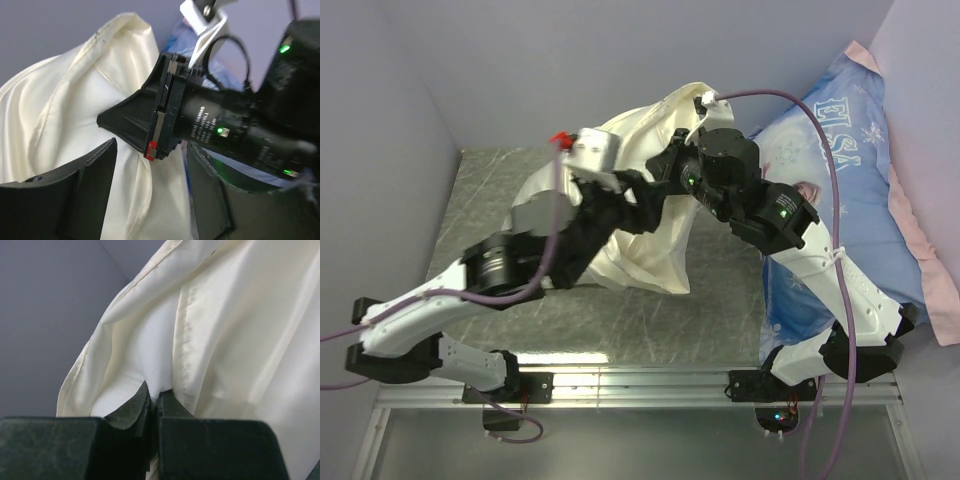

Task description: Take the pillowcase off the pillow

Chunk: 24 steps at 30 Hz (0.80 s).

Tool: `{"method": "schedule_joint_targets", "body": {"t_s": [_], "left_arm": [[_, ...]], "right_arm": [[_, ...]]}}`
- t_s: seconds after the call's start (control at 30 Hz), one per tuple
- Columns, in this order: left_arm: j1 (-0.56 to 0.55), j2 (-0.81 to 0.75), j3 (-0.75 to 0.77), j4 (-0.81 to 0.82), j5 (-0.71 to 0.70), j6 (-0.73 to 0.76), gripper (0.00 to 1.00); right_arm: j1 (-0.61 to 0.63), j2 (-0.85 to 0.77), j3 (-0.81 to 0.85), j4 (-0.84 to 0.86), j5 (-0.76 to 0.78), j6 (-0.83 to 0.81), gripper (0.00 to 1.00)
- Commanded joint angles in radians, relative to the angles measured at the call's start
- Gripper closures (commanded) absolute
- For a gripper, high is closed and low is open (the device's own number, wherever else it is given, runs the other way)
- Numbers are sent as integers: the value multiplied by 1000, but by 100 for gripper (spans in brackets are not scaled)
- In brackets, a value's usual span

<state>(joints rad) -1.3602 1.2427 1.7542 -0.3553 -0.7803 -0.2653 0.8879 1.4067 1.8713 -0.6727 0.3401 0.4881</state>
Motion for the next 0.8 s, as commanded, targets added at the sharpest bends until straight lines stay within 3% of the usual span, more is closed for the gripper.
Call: {"method": "schedule_joint_targets", "body": {"t_s": [0.0,0.23,0.53,0.77], "left_arm": [[45,89,105,-198,29,-5,37],[110,103,108,-283,33,-86,43],[127,38,22,-272,-11,-118,36],[148,78,39,-264,61,-94,33]], "right_arm": [[11,-48,11,131,16,-9,100],[10,-52,26,124,22,-16,100],[13,-54,23,128,11,-9,100],[11,-49,32,124,7,-9,100]]}}
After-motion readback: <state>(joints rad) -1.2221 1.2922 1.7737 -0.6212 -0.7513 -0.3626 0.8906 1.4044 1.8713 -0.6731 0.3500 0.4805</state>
